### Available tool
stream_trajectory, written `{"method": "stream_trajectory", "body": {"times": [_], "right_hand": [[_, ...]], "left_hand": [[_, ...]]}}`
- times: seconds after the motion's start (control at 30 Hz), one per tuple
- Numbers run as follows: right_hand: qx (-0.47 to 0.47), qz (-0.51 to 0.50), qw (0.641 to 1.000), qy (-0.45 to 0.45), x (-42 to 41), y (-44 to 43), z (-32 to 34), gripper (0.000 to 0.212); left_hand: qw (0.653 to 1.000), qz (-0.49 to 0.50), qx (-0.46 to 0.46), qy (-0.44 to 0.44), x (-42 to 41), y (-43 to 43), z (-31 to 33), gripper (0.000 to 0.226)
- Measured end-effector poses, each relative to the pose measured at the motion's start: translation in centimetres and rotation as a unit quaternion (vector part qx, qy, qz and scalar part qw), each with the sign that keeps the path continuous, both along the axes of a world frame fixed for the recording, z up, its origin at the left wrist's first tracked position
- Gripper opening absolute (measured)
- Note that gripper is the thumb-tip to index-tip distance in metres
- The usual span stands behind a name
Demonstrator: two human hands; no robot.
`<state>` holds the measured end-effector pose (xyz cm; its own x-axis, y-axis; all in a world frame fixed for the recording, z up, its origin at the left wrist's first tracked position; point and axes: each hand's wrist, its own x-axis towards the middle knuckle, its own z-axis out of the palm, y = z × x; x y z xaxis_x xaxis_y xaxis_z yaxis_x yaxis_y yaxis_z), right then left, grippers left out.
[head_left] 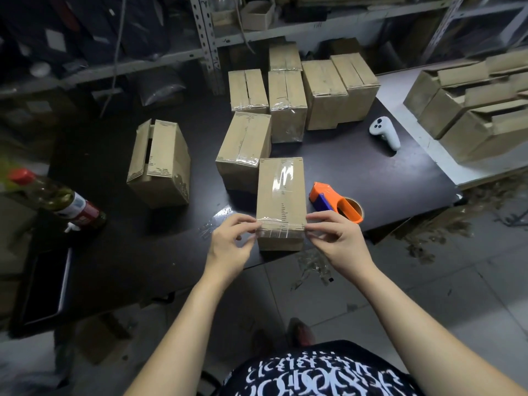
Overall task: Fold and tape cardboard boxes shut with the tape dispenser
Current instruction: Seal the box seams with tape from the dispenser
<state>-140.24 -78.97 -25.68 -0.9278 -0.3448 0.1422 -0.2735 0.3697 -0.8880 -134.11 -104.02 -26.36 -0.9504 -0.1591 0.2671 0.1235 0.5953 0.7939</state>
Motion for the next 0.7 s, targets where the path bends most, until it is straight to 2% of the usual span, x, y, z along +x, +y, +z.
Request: {"method": "stream_trajectory", "body": {"times": [0.13,0.3,0.5,0.7], "right_hand": [[0.006,0.000,1.000,0.019,-0.2,0.0,-0.3,0.023],[0.026,0.014,0.999,0.046,-0.3,0.1,-0.3,0.020],[0.031,0.001,0.995,0.089,-0.3,-0.2,-1.0,0.015],[0.013,-0.022,0.993,0.116,0.1,-0.1,-1.9,0.012]], "left_hand": [[1.000,-0.012,0.007,0.000,-0.3,-0.4,0.0,0.022],[0.997,-0.065,-0.038,0.022,-0.9,-1.2,-0.1,0.020],[0.989,-0.080,-0.102,0.073,-1.3,-1.1,-0.4,0.005],[0.980,-0.049,-0.146,0.129,-1.0,0.3,-1.8,0.010]]}}
